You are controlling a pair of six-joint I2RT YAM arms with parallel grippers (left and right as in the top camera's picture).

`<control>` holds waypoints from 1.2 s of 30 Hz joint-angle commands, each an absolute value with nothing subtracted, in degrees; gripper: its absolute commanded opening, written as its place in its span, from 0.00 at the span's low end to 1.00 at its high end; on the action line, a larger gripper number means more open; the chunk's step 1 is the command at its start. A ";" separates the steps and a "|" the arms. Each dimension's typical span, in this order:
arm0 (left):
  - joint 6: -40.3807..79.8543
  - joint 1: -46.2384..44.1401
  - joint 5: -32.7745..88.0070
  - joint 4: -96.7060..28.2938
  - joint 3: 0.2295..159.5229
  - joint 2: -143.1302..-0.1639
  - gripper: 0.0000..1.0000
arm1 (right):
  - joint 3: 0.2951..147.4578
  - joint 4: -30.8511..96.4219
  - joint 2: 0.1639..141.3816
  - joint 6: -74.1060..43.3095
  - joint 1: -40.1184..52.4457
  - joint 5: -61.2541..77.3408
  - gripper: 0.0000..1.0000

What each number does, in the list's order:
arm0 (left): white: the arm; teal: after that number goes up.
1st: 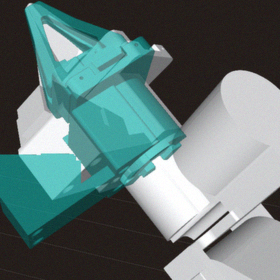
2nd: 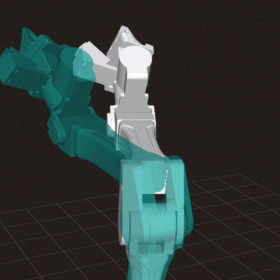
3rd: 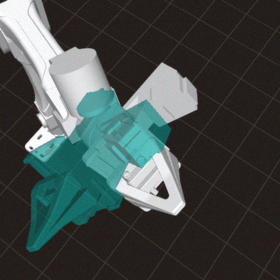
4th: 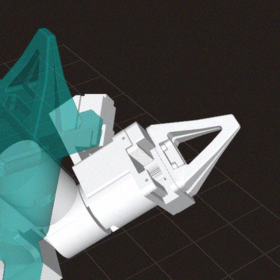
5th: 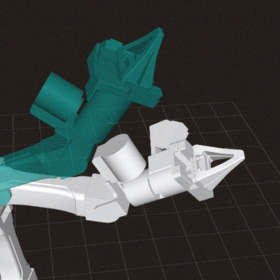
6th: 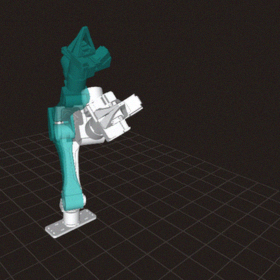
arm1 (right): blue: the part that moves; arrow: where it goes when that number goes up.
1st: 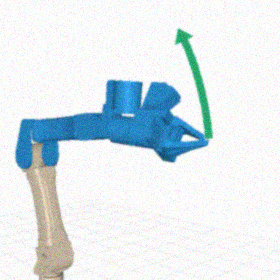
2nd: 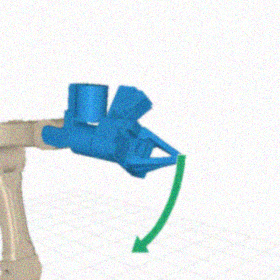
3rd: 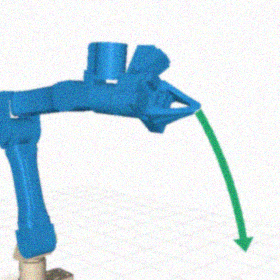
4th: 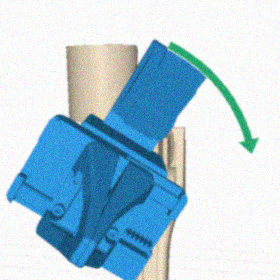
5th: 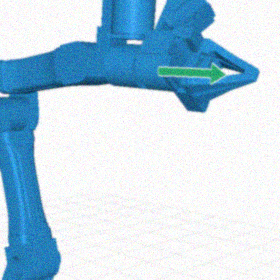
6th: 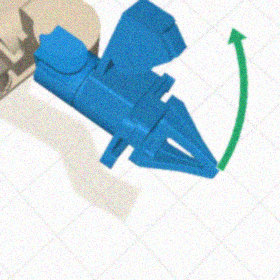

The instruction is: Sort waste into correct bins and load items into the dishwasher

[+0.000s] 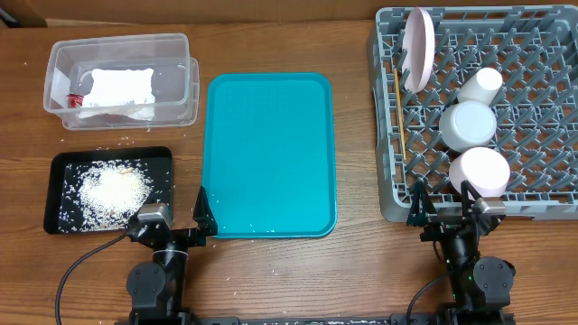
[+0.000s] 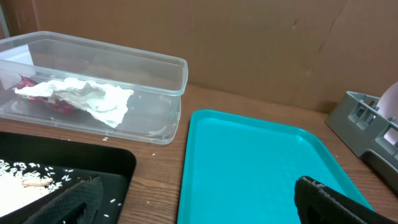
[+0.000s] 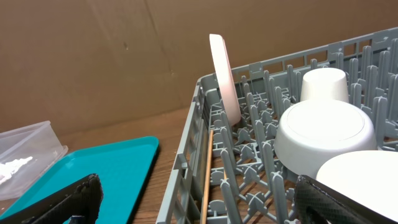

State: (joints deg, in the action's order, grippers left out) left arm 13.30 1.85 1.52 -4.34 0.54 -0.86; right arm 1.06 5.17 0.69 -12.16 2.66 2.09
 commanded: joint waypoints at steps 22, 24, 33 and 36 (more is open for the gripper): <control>-1.32 1.45 0.93 -4.49 0.27 -0.25 1.00 | 0.47 4.82 0.16 -11.99 2.90 1.54 1.00; -1.13 1.45 1.34 -4.47 0.27 -0.25 1.00 | 0.47 4.82 0.16 -11.99 2.90 1.54 1.00; -1.13 1.45 1.43 -4.45 0.27 -0.25 1.00 | 0.47 4.82 0.16 -11.99 2.90 1.54 1.00; -1.13 1.45 1.43 -4.45 0.27 -0.25 1.00 | 0.47 4.82 0.16 -11.99 2.90 1.54 1.00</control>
